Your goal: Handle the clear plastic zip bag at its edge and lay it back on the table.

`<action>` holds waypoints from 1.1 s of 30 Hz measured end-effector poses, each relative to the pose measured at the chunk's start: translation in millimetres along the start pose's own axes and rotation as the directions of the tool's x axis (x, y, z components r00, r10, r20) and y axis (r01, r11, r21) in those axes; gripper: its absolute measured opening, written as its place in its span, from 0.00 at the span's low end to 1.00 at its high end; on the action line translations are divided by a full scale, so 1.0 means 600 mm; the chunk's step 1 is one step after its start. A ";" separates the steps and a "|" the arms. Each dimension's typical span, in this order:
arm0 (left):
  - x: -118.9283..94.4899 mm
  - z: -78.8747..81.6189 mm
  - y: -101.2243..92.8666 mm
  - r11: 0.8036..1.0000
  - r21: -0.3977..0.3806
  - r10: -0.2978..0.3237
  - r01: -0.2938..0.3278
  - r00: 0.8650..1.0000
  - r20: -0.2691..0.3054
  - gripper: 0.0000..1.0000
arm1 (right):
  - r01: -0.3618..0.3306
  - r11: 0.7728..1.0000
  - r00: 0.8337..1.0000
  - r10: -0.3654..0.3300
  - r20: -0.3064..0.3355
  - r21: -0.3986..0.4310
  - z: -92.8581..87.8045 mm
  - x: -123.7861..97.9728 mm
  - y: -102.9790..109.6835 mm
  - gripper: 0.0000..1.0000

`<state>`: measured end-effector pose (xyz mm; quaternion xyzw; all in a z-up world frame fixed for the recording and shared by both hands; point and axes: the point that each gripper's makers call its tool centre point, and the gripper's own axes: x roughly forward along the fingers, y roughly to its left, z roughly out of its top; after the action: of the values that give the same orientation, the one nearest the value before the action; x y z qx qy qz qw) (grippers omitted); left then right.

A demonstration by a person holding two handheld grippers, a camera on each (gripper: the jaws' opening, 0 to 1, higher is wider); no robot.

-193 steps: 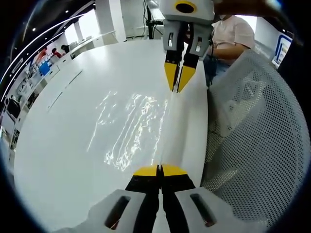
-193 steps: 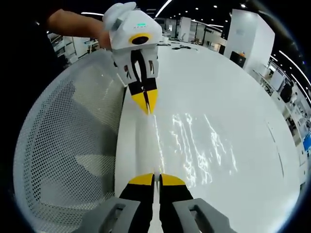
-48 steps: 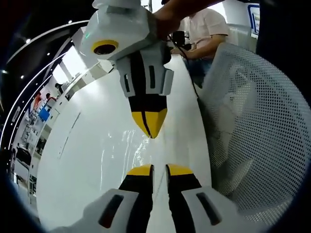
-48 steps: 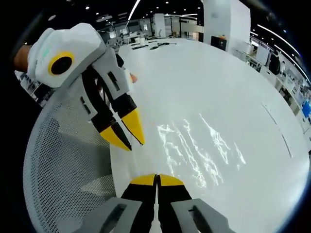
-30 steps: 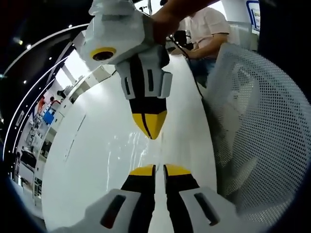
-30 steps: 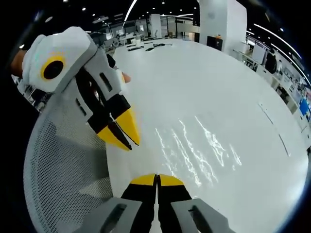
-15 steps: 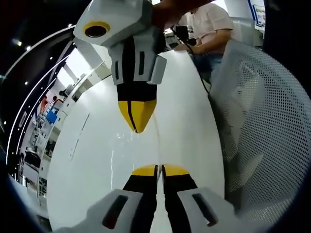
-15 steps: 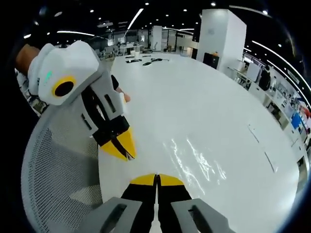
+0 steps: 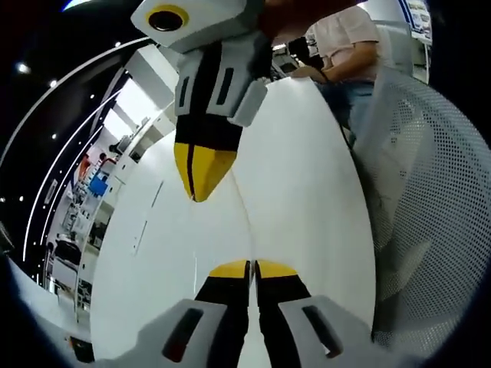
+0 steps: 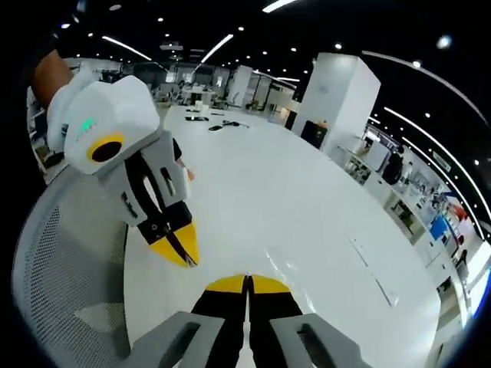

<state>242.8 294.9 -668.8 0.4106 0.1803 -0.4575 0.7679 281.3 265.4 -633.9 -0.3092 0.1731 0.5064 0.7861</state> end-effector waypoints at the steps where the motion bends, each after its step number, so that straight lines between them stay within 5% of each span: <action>1: -0.002 0.003 0.005 1.000 -0.002 0.008 -0.008 1.000 0.002 0.00 | 0.020 1.000 1.000 -0.019 0.014 -0.008 0.004 -0.002 -0.006 0.00; 8: -0.003 0.014 0.025 0.999 0.005 0.037 -0.037 0.999 0.004 0.00 | 0.084 0.996 0.994 -0.085 0.068 0.016 0.030 -0.016 -0.030 0.00; 16: -0.002 0.015 0.006 1.000 0.021 0.004 -0.004 1.000 -0.019 0.00 | 0.132 0.991 0.987 -0.135 0.084 0.034 0.040 -0.020 -0.050 0.00; 26: -0.001 0.013 0.010 1.000 0.007 0.007 -0.007 1.000 -0.022 0.00 | 0.118 0.992 0.991 -0.120 0.061 0.036 0.045 -0.021 -0.055 0.00; 33: 0.001 -0.005 0.008 0.999 -0.045 0.013 -0.014 1.000 -0.027 0.00 | 0.086 0.996 0.996 -0.086 0.023 0.001 0.015 -0.005 -0.033 0.00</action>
<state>247.6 297.9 -668.6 0.4002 0.1983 -0.4426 0.7776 297.6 263.1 -619.3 -0.3102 0.1505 0.4756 0.8093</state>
